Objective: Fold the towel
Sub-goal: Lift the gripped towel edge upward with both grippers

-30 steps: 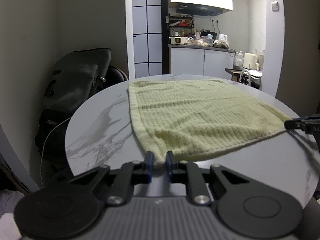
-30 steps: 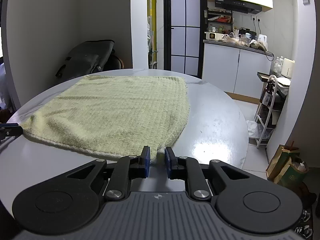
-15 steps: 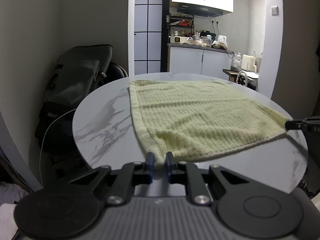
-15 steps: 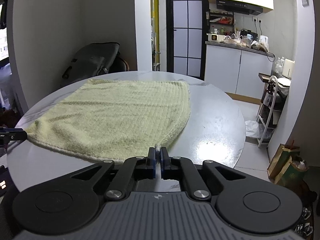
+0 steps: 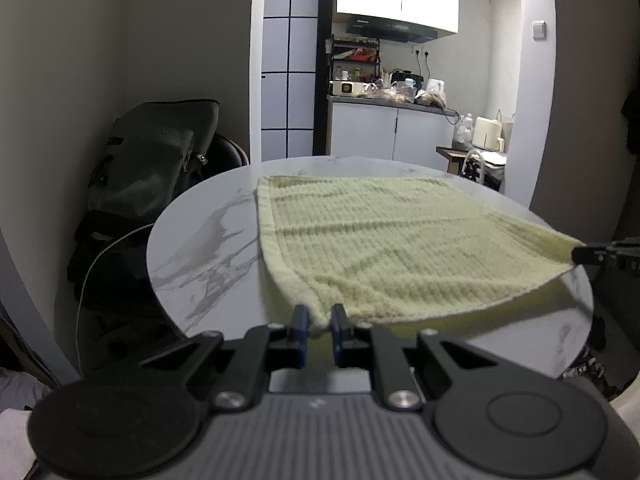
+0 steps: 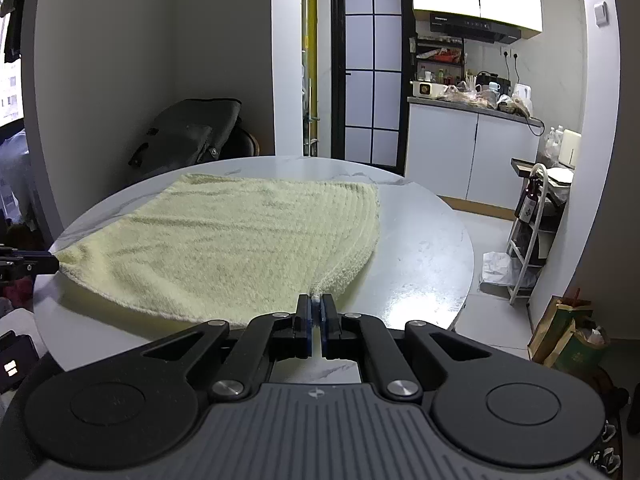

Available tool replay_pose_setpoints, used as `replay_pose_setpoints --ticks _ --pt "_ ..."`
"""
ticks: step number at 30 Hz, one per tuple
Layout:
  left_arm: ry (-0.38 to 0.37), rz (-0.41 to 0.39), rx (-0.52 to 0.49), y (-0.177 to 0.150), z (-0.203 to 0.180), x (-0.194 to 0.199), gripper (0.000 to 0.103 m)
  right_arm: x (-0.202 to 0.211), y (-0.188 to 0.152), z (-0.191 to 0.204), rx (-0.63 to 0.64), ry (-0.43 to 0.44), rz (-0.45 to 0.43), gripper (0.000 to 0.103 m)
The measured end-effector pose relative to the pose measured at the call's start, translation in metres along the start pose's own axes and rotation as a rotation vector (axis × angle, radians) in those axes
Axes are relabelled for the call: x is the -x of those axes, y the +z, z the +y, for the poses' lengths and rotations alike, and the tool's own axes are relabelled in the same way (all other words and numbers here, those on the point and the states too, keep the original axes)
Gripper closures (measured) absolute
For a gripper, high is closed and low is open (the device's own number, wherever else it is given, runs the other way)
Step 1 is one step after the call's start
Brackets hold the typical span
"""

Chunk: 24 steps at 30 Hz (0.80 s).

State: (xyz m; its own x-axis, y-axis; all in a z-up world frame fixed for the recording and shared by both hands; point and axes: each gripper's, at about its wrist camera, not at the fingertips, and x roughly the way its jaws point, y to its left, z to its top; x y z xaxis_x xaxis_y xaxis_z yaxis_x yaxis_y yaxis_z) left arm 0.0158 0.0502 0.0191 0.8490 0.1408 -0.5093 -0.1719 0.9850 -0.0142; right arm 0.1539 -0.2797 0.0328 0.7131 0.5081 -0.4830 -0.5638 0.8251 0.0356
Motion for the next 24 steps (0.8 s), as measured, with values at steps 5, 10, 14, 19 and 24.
replay_pose_setpoints --ticks 5,10,14,19,24 --pt "-0.005 -0.017 -0.010 0.008 0.000 0.002 0.091 0.010 0.007 0.003 0.010 0.003 -0.033 0.098" --pt "-0.012 -0.031 -0.024 0.012 0.005 0.008 0.091 0.020 0.015 0.006 0.020 0.007 -0.067 0.098" --pt "-0.015 -0.063 -0.022 0.023 0.009 0.015 0.091 0.028 0.021 0.008 0.029 0.009 -0.093 0.098" --pt "-0.011 -0.099 -0.014 0.033 0.014 0.021 0.091 0.039 0.028 0.010 0.039 0.013 -0.127 0.098" --pt "-0.009 -0.123 -0.004 0.039 0.016 0.026 0.091 0.049 0.036 0.013 0.049 0.016 -0.160 0.098"
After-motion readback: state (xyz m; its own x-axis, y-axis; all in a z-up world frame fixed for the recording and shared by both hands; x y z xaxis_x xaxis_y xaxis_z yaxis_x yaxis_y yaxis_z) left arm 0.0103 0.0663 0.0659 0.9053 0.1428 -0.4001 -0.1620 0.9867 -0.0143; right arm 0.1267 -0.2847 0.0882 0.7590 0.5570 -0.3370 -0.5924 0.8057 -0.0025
